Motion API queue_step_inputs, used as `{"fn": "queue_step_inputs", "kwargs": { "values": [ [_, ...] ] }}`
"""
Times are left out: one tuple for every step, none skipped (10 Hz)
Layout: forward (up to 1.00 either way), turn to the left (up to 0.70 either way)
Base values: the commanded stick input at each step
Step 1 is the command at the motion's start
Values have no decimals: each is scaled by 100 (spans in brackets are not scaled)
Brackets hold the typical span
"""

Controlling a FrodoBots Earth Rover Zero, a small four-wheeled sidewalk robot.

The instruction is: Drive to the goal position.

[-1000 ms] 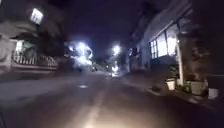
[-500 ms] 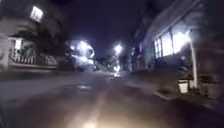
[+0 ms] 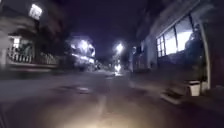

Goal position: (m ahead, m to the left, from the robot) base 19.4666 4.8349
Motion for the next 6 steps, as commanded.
{"fn": "queue_step_inputs", "kwargs": {
  "values": [
    [70,-35],
    [70,-35],
    [70,-35],
    [70,-35],
    [70,-14],
    [70,0]
  ]
}}
